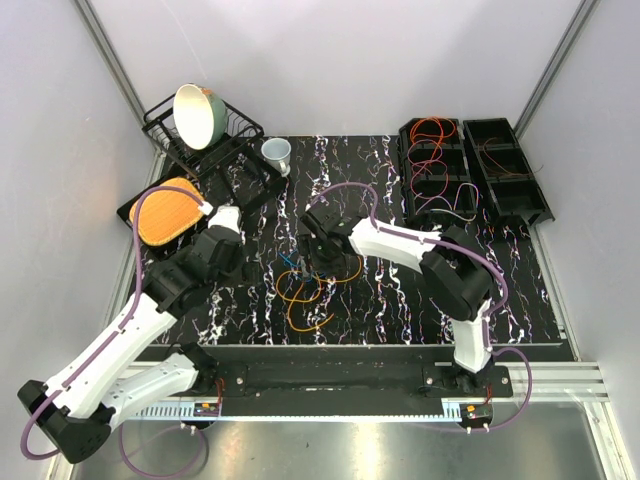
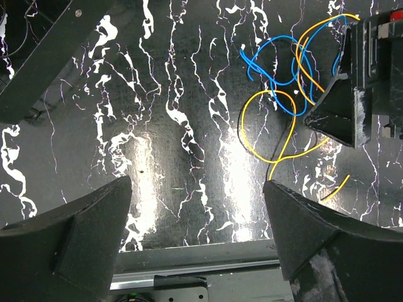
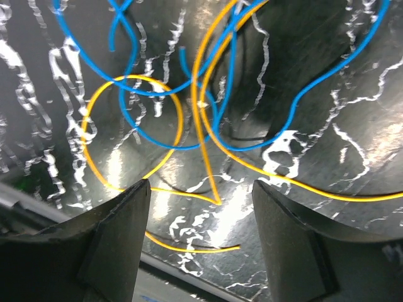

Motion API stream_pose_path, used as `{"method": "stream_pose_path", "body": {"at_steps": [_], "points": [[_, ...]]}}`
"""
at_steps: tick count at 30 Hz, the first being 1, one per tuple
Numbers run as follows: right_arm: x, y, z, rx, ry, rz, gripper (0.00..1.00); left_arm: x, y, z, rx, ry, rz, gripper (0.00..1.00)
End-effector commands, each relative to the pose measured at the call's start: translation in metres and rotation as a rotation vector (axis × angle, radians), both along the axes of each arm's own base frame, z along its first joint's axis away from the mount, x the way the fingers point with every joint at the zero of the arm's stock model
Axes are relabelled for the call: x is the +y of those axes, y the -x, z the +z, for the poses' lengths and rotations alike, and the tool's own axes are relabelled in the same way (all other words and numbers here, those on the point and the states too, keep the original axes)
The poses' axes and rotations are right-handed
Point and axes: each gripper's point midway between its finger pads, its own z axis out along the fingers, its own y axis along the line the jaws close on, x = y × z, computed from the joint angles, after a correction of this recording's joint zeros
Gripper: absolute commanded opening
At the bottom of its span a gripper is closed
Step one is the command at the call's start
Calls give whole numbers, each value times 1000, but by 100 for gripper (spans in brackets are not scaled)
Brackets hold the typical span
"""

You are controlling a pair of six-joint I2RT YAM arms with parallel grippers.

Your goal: Untangle the cables

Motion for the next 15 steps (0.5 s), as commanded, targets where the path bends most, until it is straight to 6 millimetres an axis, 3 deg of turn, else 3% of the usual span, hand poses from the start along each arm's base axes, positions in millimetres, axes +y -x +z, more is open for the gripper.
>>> {"method": "stream_pose_path", "body": {"at_steps": [1,8,15], "points": [[-13,-2,-10,-33,105,24,70,-3,-6,7,-45,24,-7,89],[-17,-1,-26,-21,141,41,59,-2,-6,6,-42,23,-5,88],[-4,3,-29,-25,140,73,46,-1,-6,6,-44,22,0,88]]}}
